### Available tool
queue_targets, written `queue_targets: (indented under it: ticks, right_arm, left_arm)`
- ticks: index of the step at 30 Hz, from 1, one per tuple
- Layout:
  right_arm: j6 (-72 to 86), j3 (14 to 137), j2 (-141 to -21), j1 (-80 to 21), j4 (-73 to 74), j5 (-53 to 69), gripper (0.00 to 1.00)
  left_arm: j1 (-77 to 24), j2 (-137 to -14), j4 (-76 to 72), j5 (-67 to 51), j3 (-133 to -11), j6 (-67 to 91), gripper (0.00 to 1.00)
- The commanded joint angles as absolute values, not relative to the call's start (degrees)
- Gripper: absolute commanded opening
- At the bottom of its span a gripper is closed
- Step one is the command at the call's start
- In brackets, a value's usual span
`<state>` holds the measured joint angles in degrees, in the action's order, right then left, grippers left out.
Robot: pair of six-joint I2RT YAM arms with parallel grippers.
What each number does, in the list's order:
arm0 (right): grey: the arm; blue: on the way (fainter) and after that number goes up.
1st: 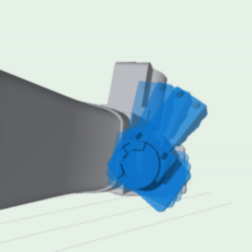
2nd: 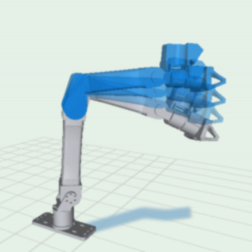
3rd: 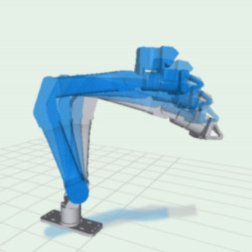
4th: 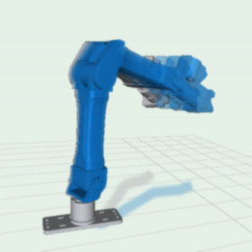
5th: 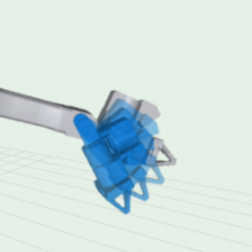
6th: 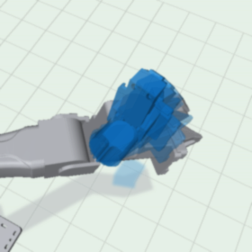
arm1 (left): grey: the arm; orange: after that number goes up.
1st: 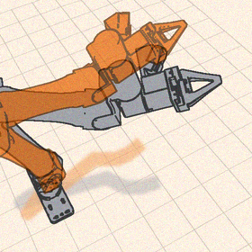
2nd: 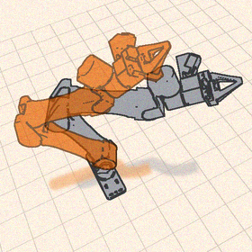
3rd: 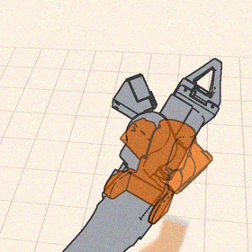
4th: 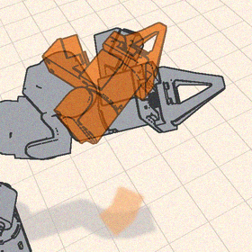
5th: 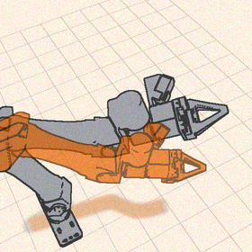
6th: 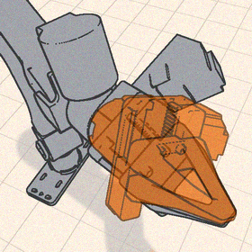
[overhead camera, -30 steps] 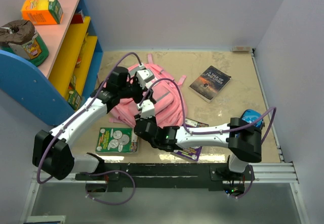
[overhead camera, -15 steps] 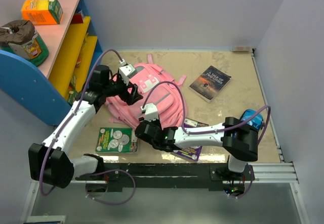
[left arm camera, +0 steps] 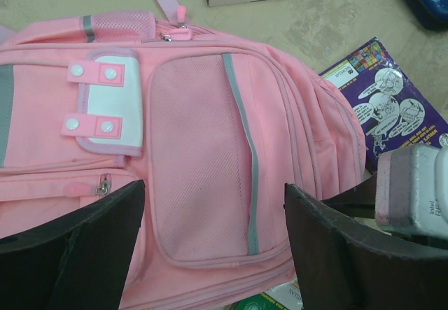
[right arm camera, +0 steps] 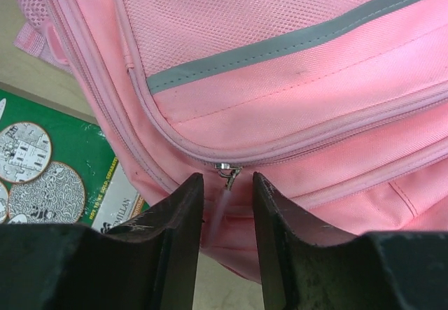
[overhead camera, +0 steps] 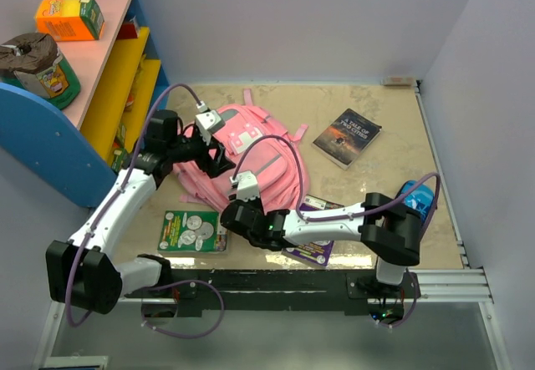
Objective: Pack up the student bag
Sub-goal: Zip the student bag at the center of the board.
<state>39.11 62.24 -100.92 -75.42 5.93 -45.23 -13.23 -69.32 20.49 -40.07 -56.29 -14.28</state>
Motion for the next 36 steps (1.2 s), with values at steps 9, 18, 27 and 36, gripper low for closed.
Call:
queue_targets:
  ticks: [9, 18, 27, 36]
  right_arm:
    - [39.2, 65.2, -101.0, -75.3, 7.2, -47.5, 0.07]
    - [35.9, 53.2, -89.6, -74.1, -3.6, -42.2, 0.00]
    - [33.7, 50.4, -86.8, -70.7, -10.3, -32.7, 0.00]
    - [34.5, 48.0, -84.1, -68.4, -12.0, -29.3, 0.00]
  left_arm:
    - [-10.8, -69.6, 20.3, -42.8, -56.9, -17.4, 0.84]
    - [-10.5, -71.1, 27.5, -48.2, -55.3, -29.3, 0.82]
    - [-18.3, -68.4, 29.0, -51.1, -48.6, -38.8, 0.78]
    - [-23.3, -69.8, 24.9, -44.7, -46.8, -41.0, 0.79]
